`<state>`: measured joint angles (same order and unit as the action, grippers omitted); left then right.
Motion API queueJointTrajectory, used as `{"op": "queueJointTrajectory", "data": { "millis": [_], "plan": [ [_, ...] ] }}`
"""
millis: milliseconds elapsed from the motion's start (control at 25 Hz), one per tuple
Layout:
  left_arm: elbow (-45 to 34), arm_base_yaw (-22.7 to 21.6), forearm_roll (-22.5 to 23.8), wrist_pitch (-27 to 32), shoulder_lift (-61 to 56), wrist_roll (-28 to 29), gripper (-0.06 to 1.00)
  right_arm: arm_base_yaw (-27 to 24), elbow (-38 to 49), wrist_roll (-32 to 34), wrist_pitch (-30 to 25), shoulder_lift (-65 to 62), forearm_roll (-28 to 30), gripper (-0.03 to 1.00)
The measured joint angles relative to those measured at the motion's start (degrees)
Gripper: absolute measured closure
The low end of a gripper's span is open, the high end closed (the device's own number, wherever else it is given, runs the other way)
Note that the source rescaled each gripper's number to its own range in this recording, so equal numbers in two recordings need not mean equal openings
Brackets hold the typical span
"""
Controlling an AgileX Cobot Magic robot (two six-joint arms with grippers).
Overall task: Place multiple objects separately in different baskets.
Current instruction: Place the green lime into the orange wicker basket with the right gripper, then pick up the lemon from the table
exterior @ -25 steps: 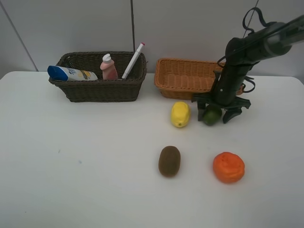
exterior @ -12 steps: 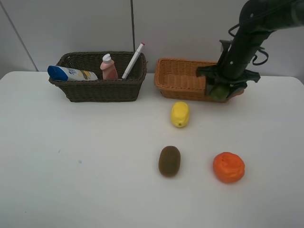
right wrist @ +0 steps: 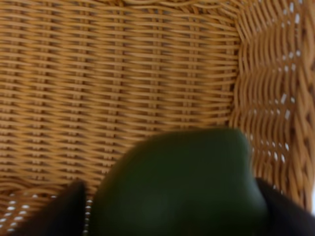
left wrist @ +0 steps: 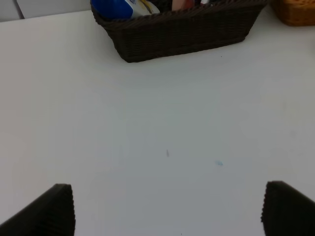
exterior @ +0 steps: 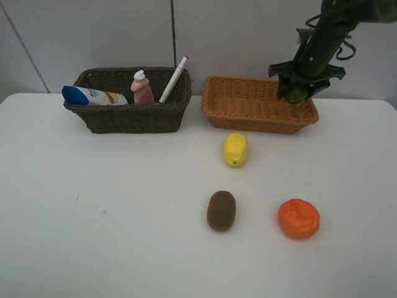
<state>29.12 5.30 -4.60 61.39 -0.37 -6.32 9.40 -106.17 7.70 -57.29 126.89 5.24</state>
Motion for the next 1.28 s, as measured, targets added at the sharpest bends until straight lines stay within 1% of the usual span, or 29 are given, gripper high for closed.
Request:
{"op": "queueJointTrajectory", "data": {
  "millis": [40,80,120,240,360,440,520,600,760,920,1000,1080,1200,1280],
  "plan": [
    [0.0,0.0,0.0,0.0,0.0,0.0,-0.06,0.0,-0.2,-0.1,-0.1,0.3,0.1,0.27],
    [0.0,0.0,0.0,0.0,0.0,0.0,-0.06,0.0,-0.4,-0.1,-0.3,0.3,0.2,0.16],
    [0.0,0.0,0.0,0.0,0.0,0.0,-0.06,0.0,-0.4,-0.1,-0.6,0.3,0.2,0.09],
    [0.0,0.0,0.0,0.0,0.0,-0.1,-0.06,0.0,-0.8,-0.1,-3.8,0.2,-0.4,0.02],
    [0.0,0.0,0.0,0.0,0.0,-0.1,-0.06,0.0,-0.8,-0.1,-9.7,-1.1,-2.7,0.01],
    [0.0,0.0,0.0,0.0,0.0,-0.1,-0.06,0.3,-0.8,-0.1,-11.8,-2.8,-4.6,0.01],
    [0.0,0.0,0.0,0.0,0.0,-0.1,-0.06,1.5,-0.2,0.2,-12.0,-4.8,-6.2,0.01],
    [0.0,0.0,0.0,0.0,0.0,-0.1,-0.06,3.8,1.7,0.5,-12.1,-7.3,-6.8,0.01],
    [0.0,0.0,0.0,0.0,0.0,-0.1,-0.06,10.0,6.4,2.0,-12.4,-10.7,-7.7,0.01],
    [0.0,0.0,0.0,0.0,0.0,-0.1,-0.06,16.0,11.4,4.1,-12.4,-11.1,-7.9,0.01],
    [0.0,0.0,0.0,0.0,0.0,-0.1,-0.06,18.1,13.9,5.3,-11.5,-11.1,-8.0,0.01],
    [0.0,0.0,0.0,0.0,0.0,-0.1,-0.06,19.6,16.2,6.7,-8.0,-11.1,-8.2,0.01],
    [0.0,0.0,0.0,0.0,0.0,-0.1,-0.06,19.8,19.2,8.1,-3.2,-10.7,-8.3,0.01],
    [0.0,0.0,0.0,0.0,0.0,-0.1,-0.06,19.8,19.7,8.5,-0.6,-9.7,-8.2,0.01]
  ]
}}
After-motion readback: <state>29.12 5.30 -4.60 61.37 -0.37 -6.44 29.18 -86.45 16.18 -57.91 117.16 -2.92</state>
